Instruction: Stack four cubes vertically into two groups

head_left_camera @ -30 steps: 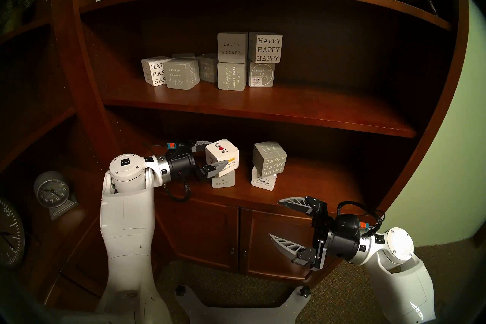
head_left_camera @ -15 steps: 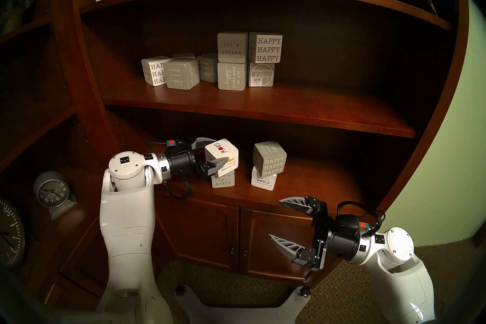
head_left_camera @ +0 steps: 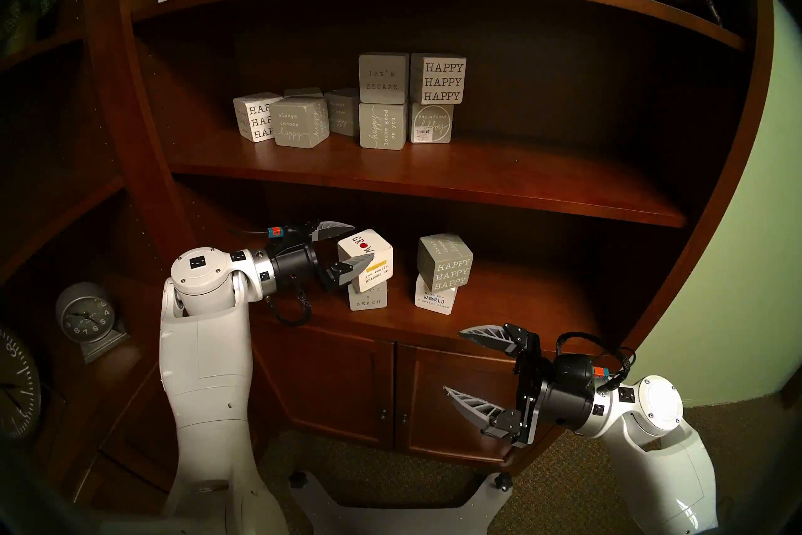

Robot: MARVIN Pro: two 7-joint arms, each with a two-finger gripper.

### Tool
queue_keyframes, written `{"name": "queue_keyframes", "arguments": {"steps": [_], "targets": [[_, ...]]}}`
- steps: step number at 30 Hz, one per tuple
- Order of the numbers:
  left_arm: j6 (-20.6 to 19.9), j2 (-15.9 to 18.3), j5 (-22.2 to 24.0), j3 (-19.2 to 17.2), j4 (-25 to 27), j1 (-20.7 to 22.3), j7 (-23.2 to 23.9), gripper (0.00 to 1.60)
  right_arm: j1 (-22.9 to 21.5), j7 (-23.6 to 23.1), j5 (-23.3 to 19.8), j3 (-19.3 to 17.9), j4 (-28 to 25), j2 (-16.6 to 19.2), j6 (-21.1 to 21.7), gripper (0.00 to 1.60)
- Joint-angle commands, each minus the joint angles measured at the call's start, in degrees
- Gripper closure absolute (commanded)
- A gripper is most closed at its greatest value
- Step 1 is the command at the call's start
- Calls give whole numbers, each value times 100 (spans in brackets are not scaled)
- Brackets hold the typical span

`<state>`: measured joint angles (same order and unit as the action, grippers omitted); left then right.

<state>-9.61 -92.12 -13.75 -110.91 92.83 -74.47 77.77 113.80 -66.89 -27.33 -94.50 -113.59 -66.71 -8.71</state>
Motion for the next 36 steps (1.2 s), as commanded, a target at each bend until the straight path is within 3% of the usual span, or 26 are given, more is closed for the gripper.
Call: {"name": "queue_keyframes", "arguments": {"steps": [1, 10, 22, 36], "targets": [[-13, -37, 41, -59, 325, -27, -21, 0, -25, -1, -36, -2, -76, -14, 12, 0], [-135, -119, -23, -313, 820, -360, -142, 0, -26, -10, -30, -8, -76, -25, 16, 0], [-321, -167, 136, -691, 1634, -1158, -379, 0, -28, -21, -22, -14, -74, -38, 20, 0], [-102, -162, 311, -1051, 1928, -1843, -582, 0, -28, -34, -13, -23, -76, -54, 28, 0]]}}
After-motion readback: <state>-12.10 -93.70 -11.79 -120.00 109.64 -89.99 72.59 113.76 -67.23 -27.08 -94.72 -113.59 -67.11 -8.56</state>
